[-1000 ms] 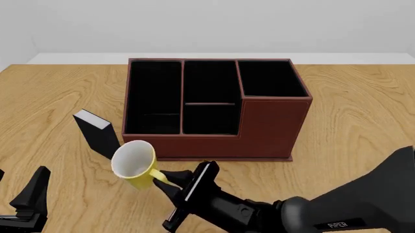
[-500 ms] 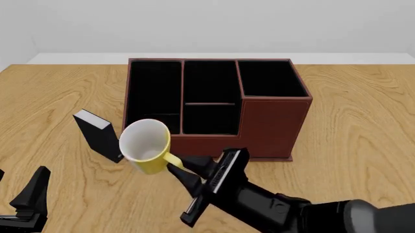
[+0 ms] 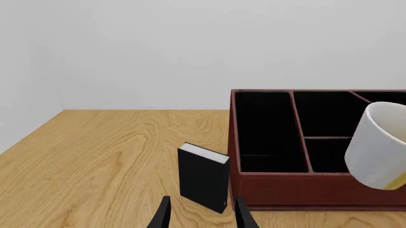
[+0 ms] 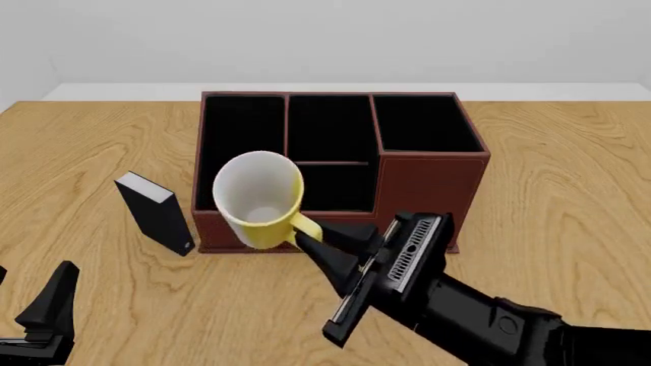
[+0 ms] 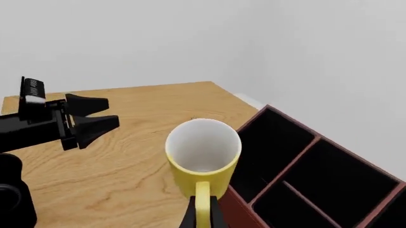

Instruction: Pick up the yellow and white mug and place it to the right of the caddy.

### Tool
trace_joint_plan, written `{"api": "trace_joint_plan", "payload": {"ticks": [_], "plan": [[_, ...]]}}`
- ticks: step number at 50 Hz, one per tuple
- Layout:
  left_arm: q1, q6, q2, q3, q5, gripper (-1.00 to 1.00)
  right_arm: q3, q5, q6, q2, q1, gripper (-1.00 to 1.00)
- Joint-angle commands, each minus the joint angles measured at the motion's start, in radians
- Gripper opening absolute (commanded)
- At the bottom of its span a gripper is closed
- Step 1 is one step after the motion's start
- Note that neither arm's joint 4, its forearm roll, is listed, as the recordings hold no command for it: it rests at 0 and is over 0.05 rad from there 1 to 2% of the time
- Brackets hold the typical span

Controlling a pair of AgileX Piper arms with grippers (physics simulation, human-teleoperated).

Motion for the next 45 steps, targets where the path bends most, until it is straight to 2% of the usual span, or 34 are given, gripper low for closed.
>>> {"api": "trace_joint_plan", "payload": {"ticks": [1,32,45], "plan": [[0.0,0.0,0.0,0.0,0.0,1.0,0.017,0.06,0.006,-0.122,-0.033,-1.0],[0.0,0.001,0.0,0.0,0.0,1.0,0.037,0.22,-0.009,-0.398,-0.163,-1.0],[0.0,0.0,0.0,0.0,0.0,1.0,0.032,0.257,-0.021,-0.444,-0.199,-1.0]]}}
